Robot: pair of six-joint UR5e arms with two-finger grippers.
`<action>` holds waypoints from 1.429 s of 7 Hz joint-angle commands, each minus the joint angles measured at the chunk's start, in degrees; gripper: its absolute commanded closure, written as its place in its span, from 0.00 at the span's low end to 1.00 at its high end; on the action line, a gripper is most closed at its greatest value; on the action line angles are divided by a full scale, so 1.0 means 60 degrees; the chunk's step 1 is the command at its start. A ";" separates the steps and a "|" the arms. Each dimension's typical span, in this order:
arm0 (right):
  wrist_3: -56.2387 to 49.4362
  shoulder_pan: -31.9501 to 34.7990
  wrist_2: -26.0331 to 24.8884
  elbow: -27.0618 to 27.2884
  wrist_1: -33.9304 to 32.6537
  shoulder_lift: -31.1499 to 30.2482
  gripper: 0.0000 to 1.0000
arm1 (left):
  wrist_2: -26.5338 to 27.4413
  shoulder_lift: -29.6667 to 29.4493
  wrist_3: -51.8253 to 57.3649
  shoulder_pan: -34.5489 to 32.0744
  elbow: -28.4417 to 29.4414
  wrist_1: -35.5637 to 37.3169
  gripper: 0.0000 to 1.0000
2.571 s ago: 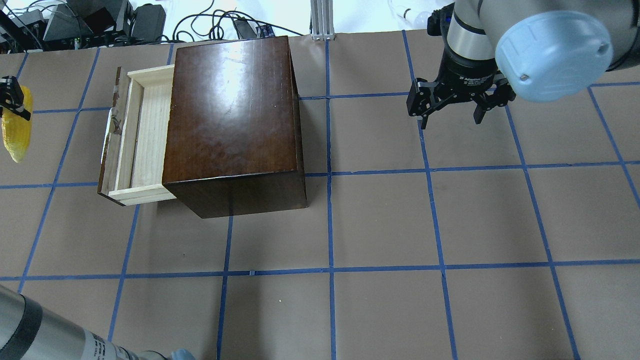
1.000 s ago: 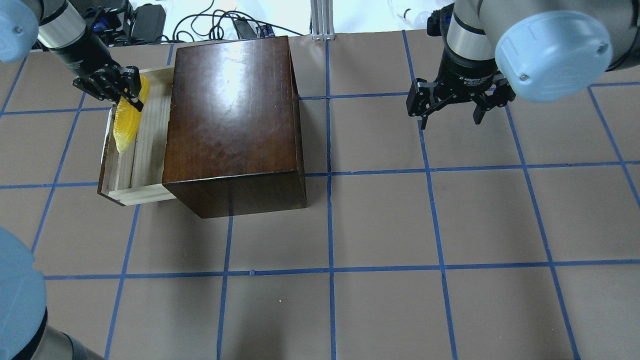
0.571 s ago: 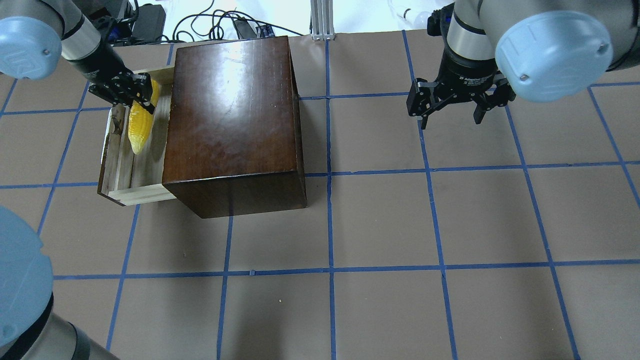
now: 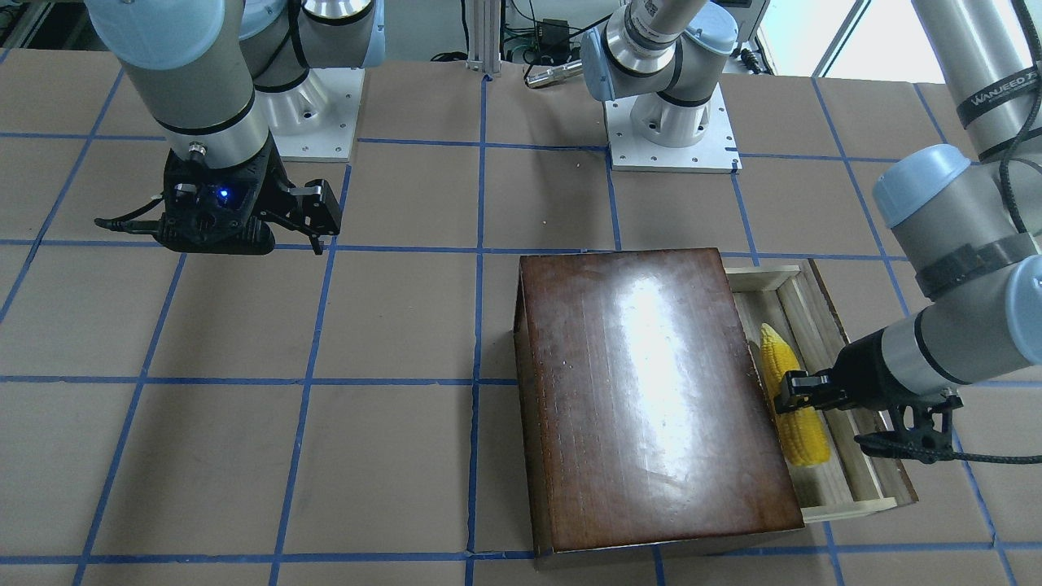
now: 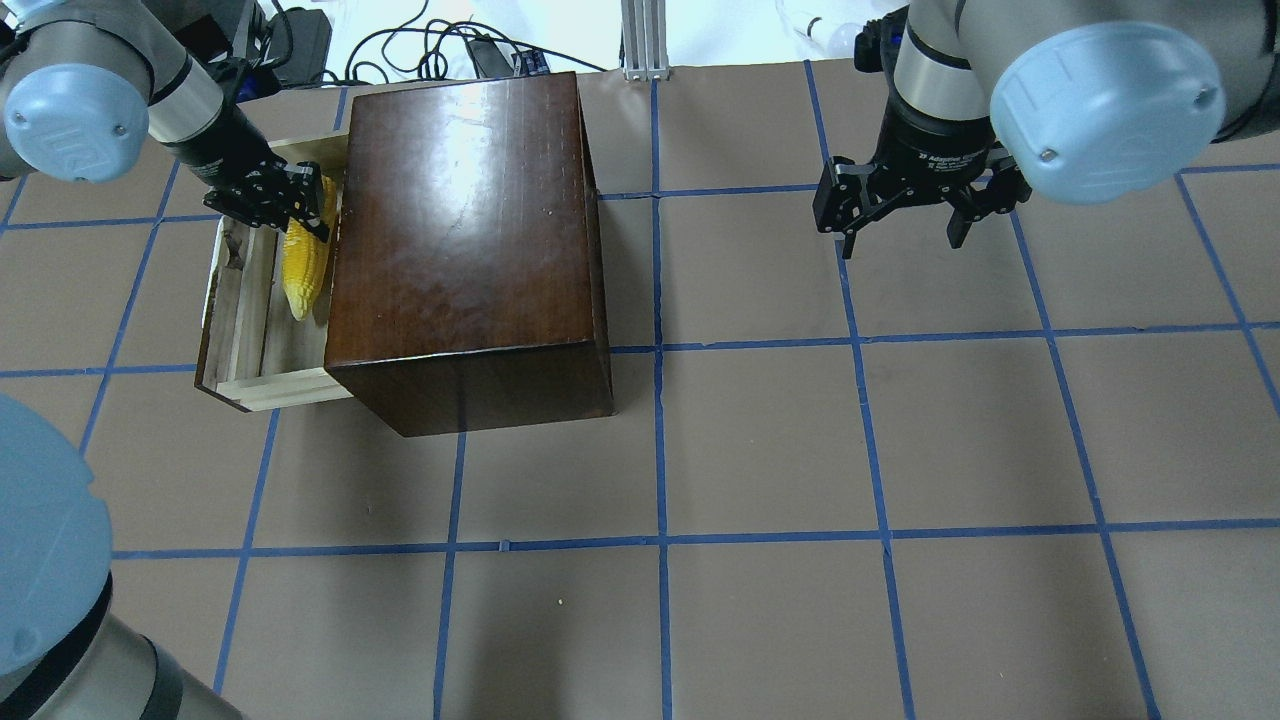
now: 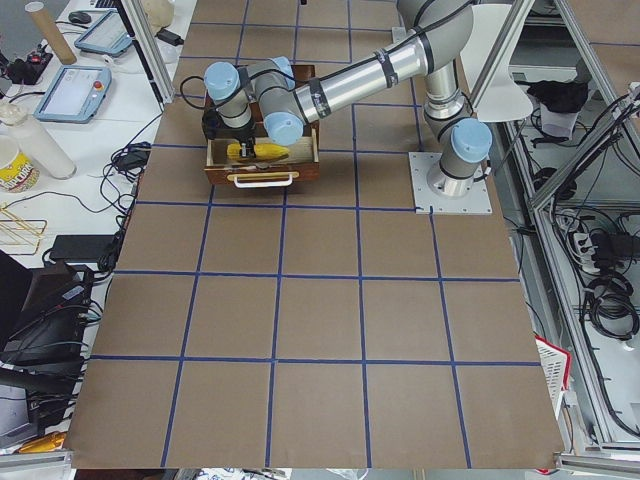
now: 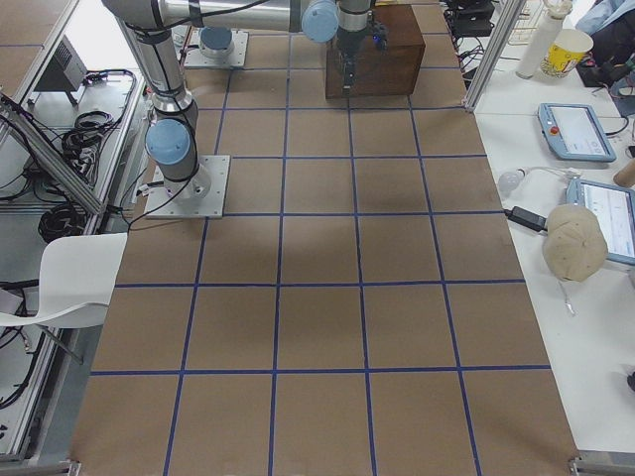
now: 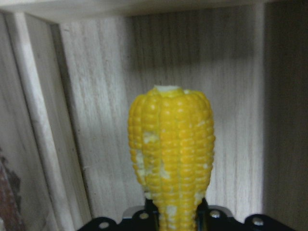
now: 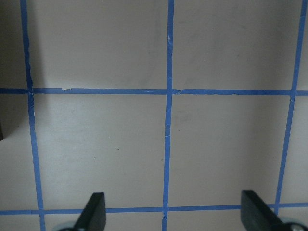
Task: Open drawer and put corn inside
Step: 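Lower the corn cob into the drawer and open the left gripper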
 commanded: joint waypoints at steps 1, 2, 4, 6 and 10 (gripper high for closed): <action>0.0000 0.0000 0.0000 0.0000 -0.0005 0.0001 0.00 | 0.0058 0.0069 -0.0033 -0.0006 0.0004 -0.0099 0.00; 0.0000 0.0000 0.0000 0.0000 0.0010 0.0001 0.00 | 0.0059 0.0186 -0.0033 -0.0064 0.0019 -0.0158 0.00; 0.0000 0.0000 0.0000 0.0000 0.0010 0.0001 0.00 | 0.0073 0.0464 -0.0033 -0.0079 0.0135 -0.0594 0.00; 0.0000 0.0000 0.0000 0.0000 -0.0005 0.0001 0.00 | 0.0132 0.0757 -0.0106 -0.0021 0.0689 -0.1487 0.00; 0.0000 0.0000 0.0000 0.0000 0.0010 0.0001 0.00 | 0.1083 0.1386 -0.0838 -0.0997 0.1689 -0.3088 0.00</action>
